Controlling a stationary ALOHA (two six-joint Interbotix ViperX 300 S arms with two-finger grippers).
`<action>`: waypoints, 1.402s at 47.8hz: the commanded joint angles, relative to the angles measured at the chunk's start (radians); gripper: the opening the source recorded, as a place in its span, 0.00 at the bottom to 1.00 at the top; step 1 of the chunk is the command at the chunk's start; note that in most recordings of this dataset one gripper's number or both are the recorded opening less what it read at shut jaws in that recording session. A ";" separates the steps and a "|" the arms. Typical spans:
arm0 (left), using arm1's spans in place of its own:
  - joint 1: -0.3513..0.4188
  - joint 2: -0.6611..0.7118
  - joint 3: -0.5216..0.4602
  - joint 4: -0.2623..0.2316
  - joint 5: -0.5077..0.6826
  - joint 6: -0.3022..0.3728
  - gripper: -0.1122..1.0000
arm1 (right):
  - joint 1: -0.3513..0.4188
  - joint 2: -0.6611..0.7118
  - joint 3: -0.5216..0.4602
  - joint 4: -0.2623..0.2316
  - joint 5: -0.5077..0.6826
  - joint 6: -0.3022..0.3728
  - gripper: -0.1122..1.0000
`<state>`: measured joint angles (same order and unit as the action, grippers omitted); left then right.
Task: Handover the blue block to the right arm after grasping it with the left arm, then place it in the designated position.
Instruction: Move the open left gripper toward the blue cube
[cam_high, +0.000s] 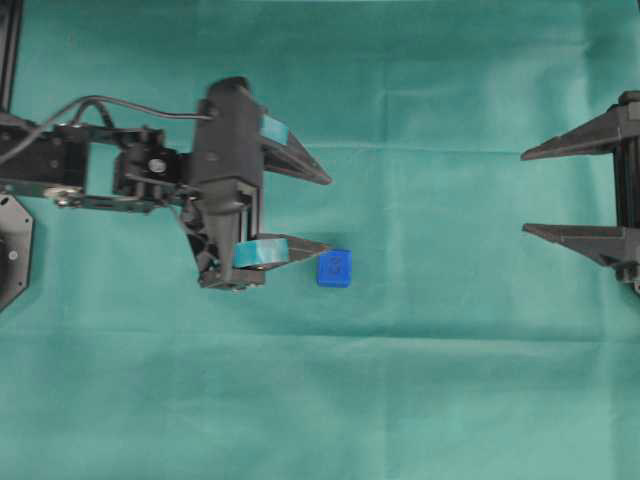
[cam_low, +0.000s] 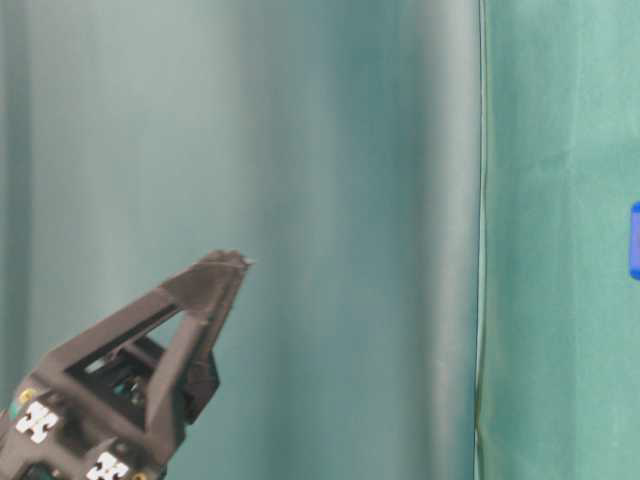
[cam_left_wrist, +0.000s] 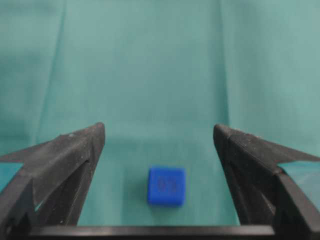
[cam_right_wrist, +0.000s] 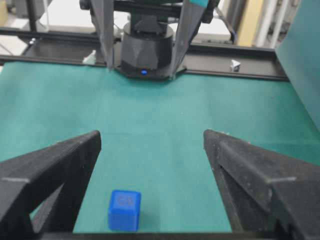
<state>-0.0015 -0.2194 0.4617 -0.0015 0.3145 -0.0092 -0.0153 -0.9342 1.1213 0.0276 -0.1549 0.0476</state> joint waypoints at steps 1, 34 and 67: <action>-0.002 0.003 -0.067 0.000 0.089 -0.002 1.00 | 0.000 0.006 -0.029 0.003 -0.006 0.002 0.94; -0.021 0.064 -0.198 0.003 0.304 -0.005 1.00 | 0.000 0.028 -0.031 0.002 -0.005 0.000 0.94; -0.021 0.066 -0.199 0.003 0.305 -0.006 1.00 | 0.000 0.028 -0.031 0.000 -0.003 0.000 0.94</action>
<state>-0.0199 -0.1411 0.2869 0.0000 0.6228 -0.0138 -0.0153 -0.9112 1.1198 0.0261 -0.1534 0.0476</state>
